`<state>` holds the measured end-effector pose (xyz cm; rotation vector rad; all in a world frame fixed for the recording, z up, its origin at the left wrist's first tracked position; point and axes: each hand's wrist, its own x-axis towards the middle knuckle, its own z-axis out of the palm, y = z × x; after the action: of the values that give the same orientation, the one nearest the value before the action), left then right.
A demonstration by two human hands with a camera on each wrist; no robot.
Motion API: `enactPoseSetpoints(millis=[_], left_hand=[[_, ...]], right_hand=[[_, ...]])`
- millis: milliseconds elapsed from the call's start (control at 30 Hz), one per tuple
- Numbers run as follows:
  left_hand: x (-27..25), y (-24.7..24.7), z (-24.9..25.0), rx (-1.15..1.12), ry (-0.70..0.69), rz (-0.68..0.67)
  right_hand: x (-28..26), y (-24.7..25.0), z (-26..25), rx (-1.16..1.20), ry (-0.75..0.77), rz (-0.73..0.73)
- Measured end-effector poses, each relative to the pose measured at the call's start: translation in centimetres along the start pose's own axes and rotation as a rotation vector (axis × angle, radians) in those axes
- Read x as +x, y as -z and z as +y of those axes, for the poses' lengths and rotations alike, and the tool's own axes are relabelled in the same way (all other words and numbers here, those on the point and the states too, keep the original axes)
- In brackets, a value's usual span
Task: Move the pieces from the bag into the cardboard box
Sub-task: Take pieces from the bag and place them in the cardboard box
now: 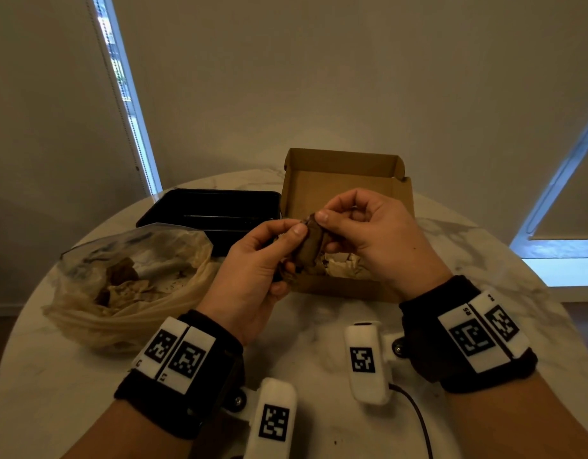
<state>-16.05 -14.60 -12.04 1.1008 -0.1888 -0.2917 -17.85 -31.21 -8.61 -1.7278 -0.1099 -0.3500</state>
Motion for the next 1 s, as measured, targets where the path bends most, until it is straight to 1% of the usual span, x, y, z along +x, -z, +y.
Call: enactPoseSetpoints(millis=[133, 233, 367, 533, 633, 767, 833, 900, 1000], left_hand=[[0.12, 0.13, 0.07, -0.034, -0.017, 0.053], [0.11, 0.16, 0.1, -0.043, -0.029, 0.064], [0.02, -0.05, 0.08, -0.019, -0.029, 0.048], [-0.07, -0.1, 0.05, 0.024, -0.037, 0.052], [-0.11, -0.17, 0.05, 0.049, -0.051, 0.068], [-0.19, -0.08, 0.06, 0.062, -0.066, 0.093], [-0.21, -0.03, 0.04, 0.083, -0.066, 0.091], [-0.28, -0.02, 0.09, 0.095, -0.063, 0.08], [-0.3, -0.02, 0.21, 0.093, -0.05, 0.075]], right_hand=[[-0.11, -0.06, -0.15, 0.092, -0.023, 0.017], [-0.17, -0.16, -0.04, 0.071, -0.013, -0.024], [-0.31, -0.22, -0.08, 0.035, -0.006, -0.066], [-0.4, -0.36, -0.2, 0.05, -0.034, -0.065], [-0.21, -0.38, -0.03, -0.036, -0.003, -0.033], [-0.07, -0.42, 0.06, -0.25, 0.081, 0.025], [-0.28, -0.49, -0.16, -0.309, 0.1, 0.033], [-0.33, -0.5, -0.33, -0.35, 0.106, 0.036], [0.01, -0.19, -0.44, -0.391, 0.077, 0.019]])
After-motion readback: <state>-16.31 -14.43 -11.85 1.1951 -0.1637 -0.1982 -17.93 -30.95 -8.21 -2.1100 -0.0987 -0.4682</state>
